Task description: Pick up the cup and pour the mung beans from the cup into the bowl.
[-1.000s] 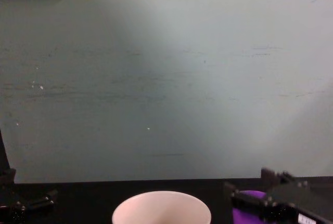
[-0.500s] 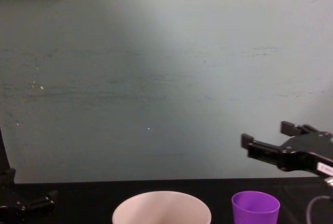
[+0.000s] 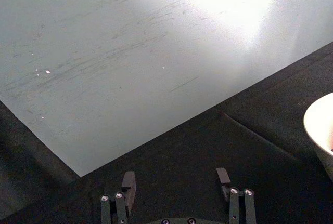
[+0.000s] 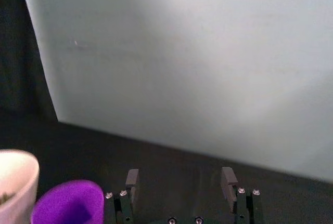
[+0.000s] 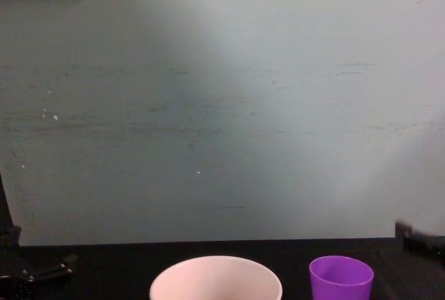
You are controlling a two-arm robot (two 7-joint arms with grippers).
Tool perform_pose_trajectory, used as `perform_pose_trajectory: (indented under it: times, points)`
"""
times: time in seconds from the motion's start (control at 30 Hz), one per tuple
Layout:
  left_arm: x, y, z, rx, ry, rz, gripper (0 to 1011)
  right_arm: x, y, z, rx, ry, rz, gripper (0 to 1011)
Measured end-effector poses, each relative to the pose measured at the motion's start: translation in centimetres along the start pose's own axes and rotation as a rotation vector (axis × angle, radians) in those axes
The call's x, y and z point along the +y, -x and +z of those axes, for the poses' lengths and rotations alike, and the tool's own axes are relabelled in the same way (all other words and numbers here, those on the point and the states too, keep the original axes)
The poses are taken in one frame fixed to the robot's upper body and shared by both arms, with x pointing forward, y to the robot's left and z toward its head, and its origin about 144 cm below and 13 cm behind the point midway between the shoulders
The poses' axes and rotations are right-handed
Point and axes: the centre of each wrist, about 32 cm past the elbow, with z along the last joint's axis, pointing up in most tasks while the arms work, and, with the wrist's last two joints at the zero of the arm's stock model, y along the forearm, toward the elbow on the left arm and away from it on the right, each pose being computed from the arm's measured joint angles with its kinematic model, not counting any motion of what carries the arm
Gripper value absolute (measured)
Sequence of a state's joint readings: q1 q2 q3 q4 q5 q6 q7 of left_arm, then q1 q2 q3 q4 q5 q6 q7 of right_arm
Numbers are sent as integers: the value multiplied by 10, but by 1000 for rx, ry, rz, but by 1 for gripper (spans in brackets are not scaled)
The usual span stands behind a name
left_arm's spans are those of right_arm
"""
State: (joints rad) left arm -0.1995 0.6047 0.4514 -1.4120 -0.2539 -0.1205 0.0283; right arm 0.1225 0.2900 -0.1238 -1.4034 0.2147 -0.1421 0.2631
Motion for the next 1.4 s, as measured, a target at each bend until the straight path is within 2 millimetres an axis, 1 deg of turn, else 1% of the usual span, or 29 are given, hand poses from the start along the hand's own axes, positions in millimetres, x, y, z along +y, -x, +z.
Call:
perform_pose_trajectory:
  times: [0.07,0.1,0.2,0.33,1.4]
  points:
    - [0,0,0,0,0,0,1000,-3,1,-10,13,27,-7,1003]
    - [0,0,0,0,0,0,1000,-3,1,-10,13,27,-7,1003]
    - [0,0,0,0,0,0,1000,-6,4,-22,33,44,-15,1003]
    - [0,0,0,0,0,0,1000,-8,8,-26,36,41,-27,1003]
    - [0,0,0,0,0,0,1000,-6,6,-22,31,38,-19,1003]
